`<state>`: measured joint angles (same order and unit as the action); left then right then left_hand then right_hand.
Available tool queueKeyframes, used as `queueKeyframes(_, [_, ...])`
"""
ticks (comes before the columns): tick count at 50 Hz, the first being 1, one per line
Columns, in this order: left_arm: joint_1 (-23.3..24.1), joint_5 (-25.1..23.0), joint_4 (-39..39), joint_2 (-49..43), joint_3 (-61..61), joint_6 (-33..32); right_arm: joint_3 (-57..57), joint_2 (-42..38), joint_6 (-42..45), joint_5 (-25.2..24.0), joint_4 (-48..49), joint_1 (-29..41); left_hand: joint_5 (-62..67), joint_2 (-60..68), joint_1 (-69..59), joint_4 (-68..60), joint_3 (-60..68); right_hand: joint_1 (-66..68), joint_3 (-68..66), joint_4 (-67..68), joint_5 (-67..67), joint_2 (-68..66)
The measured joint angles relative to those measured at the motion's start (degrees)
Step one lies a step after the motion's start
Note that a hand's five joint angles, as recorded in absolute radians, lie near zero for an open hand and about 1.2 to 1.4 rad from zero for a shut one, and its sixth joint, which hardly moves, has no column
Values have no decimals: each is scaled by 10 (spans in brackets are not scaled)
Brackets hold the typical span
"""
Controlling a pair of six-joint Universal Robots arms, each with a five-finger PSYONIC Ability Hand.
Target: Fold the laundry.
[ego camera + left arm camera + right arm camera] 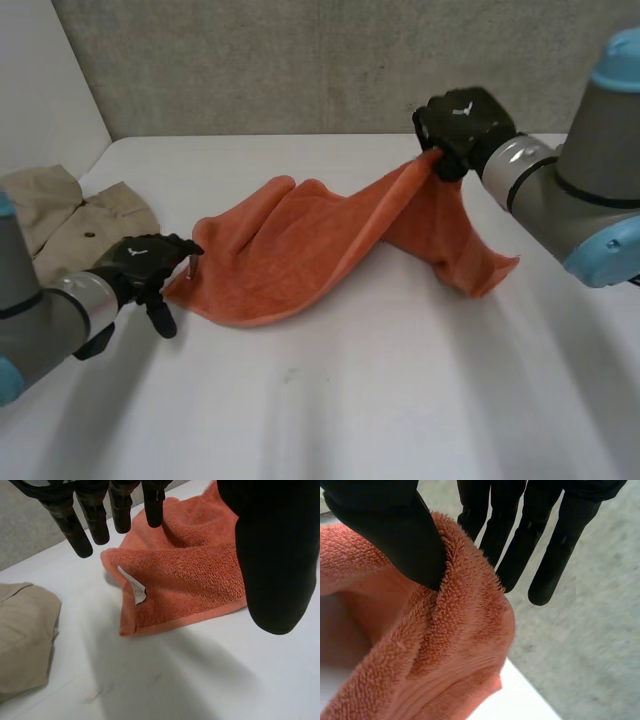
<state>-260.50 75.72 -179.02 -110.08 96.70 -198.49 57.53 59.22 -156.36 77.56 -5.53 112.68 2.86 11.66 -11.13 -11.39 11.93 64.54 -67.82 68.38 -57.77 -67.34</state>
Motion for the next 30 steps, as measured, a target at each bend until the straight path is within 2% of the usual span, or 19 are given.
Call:
queueKeyframes(7, [54, 10, -40, -15, -9, 13, 11, 52, 3, 32, -24, 20, 0, 0, 0, 0, 0, 0, 0, 0, 0, 0])
queueKeyframes(15, [123, 20, -60, -56, -36, 27, 11, 87, -45, 39, -53, 47, 0, 0, 0, 0, 0, 0, 0, 0, 0, 0])
queueKeyframes(24, [179, 96, -53, -132, -108, 8, 27, 133, -85, 43, -51, 60, 8, 11, -16, -14, 10, 0, 0, 0, 0, 0])
queueKeyframes(25, [185, 110, -51, -141, -119, 2, 30, 139, -86, 44, -50, 58, 89, 102, -120, -102, 98, 0, 0, 0, 0, 0])
queueKeyframes(27, [189, 124, -51, -148, -130, -5, 34, 144, -86, 46, -49, 56, 157, 177, -201, -171, 162, 0, 0, 0, 0, 0])
queueKeyframes(28, [191, 134, -51, -151, -137, -9, 39, 149, -85, 48, -48, 53, 302, 313, -352, -318, 308, 0, 0, 0, 0, 0])
queueKeyframes(30, [191, 150, -51, -151, -146, -15, 47, 155, -83, 49, -46, 49, 462, 485, -498, -479, 469, 0, 0, 0, 0, 0])
